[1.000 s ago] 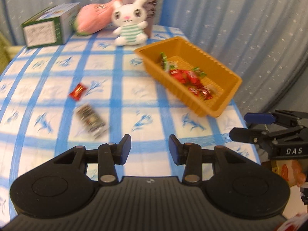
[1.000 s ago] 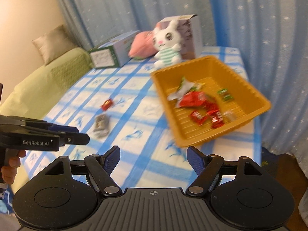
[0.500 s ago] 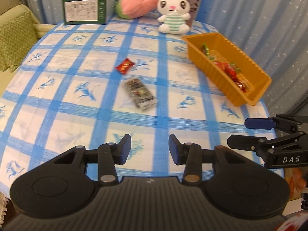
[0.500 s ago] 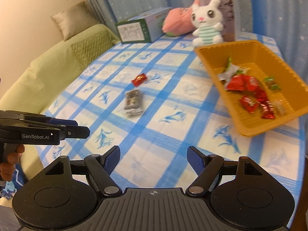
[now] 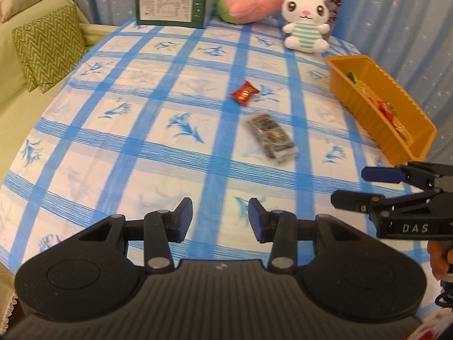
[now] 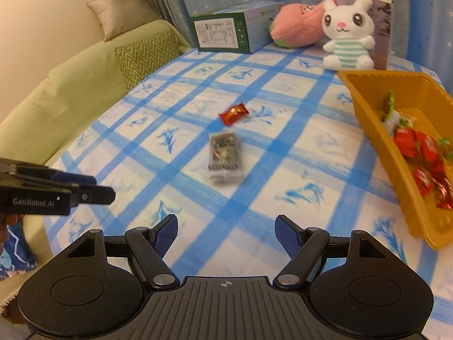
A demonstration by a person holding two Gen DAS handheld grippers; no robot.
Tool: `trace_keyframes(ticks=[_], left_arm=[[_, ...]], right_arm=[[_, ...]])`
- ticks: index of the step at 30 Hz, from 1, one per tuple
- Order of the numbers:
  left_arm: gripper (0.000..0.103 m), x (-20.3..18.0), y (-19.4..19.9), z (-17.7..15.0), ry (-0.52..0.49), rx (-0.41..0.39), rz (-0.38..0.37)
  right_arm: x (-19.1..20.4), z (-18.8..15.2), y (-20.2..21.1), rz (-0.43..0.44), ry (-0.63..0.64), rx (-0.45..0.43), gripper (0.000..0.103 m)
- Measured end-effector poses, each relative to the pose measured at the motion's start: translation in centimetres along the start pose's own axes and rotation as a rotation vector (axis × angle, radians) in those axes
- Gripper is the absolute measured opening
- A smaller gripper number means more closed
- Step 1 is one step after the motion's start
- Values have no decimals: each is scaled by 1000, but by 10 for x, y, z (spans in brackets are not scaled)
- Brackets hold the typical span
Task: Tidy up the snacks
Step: 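Move both grippers back toward the red candy and clear packet on the cloth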
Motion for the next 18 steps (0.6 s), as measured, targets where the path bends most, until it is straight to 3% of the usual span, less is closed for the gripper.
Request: trace_keyframes(ticks=[6, 10, 18], left_arm=[[40, 20, -15, 10, 16, -8, 17], [40, 31, -25, 18, 14, -17, 24], [40, 43, -41, 29, -10, -27, 15]], right_arm=[[2, 24, -32, -2, 40, -26, 74], [0, 39, -58, -20, 63, -15, 62], [-10, 57, -96, -54, 85, 18, 56]])
Point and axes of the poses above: each gripper's, at about its wrist camera, not at the fingertips, and y roughly against the way its jaws point, x to its left, z to its top, the point moved 6 cm from there along -y, roughly the way its jaws point, and after that the axes turned 12 degrees about z, right-handed, at the moved point
